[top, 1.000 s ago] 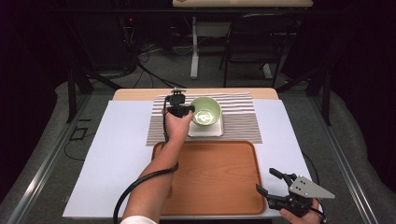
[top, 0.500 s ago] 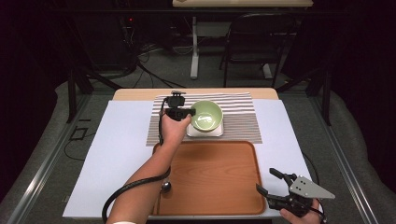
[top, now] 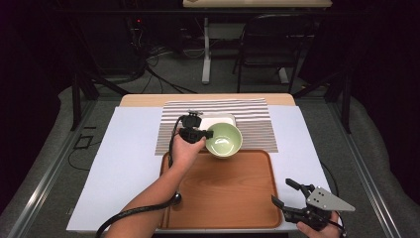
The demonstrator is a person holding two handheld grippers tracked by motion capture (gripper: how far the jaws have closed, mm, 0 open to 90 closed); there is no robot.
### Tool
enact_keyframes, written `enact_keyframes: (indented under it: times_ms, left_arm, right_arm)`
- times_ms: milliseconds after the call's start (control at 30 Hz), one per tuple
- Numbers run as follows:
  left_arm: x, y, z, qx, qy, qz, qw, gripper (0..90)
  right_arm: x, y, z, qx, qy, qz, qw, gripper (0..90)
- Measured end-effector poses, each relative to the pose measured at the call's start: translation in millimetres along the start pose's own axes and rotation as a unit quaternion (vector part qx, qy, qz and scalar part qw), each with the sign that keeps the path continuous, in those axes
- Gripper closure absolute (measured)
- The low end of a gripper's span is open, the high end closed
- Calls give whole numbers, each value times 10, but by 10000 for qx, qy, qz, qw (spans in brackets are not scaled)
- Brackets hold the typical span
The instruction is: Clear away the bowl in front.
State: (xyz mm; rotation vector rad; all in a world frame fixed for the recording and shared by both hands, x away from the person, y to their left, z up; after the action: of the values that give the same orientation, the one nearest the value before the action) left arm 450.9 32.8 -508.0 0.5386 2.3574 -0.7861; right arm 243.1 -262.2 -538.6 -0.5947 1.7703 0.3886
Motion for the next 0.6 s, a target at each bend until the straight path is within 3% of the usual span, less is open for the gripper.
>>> enact_keyframes:
  times_ms: [233, 400, 600]
  left_arm:
    - [172, -178, 125, 206, 199, 95, 9995, 821]
    - [280, -362, 243, 400, 377, 266, 9981, 821]
    - [374, -532, 359, 620, 467, 318, 9965, 821]
  right_arm:
    - [0, 0, 2, 8, -1, -6, 10000, 261]
    - [-1, 0, 1, 11, -2, -4, 10000, 261]
    - [-1, 3, -3, 6, -3, 1, 10000, 261]
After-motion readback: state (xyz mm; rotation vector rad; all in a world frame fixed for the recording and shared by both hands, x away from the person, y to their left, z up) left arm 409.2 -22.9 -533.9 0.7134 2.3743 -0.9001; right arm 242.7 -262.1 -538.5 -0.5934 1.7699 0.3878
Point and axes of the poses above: each handheld gripper's, and its own axes: z roughly forward along the jaws, x roughly out of its underside, y roughly to its left, the point moved 4 cm from there along z, roughly forward along the jaws, and after that the axes turned 6 degrees about x, right-handed, at the moved point
